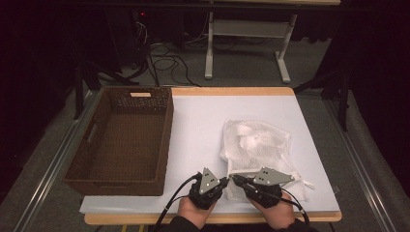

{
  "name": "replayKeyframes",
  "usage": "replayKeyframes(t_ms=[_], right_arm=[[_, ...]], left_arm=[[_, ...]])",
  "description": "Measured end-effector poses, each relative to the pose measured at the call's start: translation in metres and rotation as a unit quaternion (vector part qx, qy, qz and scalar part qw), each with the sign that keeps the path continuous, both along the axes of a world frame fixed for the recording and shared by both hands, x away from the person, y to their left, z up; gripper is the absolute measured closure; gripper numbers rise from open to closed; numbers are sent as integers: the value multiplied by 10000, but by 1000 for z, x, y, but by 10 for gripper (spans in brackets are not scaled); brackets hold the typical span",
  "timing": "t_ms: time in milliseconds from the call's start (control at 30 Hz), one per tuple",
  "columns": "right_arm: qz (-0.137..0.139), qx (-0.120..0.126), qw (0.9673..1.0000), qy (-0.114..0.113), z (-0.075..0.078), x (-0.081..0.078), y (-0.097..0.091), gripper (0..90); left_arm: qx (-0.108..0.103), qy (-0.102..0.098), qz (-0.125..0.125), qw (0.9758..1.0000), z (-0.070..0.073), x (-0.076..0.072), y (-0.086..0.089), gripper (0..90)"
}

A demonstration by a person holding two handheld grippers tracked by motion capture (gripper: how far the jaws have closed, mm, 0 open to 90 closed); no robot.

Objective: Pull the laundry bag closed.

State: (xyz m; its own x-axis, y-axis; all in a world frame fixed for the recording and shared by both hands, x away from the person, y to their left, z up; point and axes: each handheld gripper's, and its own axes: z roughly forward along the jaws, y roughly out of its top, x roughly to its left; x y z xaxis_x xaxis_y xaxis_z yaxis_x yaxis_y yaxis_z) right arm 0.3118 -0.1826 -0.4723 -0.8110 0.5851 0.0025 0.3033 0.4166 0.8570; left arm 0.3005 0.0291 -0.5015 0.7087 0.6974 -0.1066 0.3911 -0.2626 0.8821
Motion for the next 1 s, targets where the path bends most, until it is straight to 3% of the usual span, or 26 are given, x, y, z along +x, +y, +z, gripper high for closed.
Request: replayKeyframes(t_ms=[500,1000], right_arm=[[-104,18,9999,64,0,2,-7,878],[-156,-17,9998,115,-2,4,-14,878]], left_arm=[[-46,-4,28,10000,5,3,6,888],[71,-19,16,10000,4,4,6,887]])
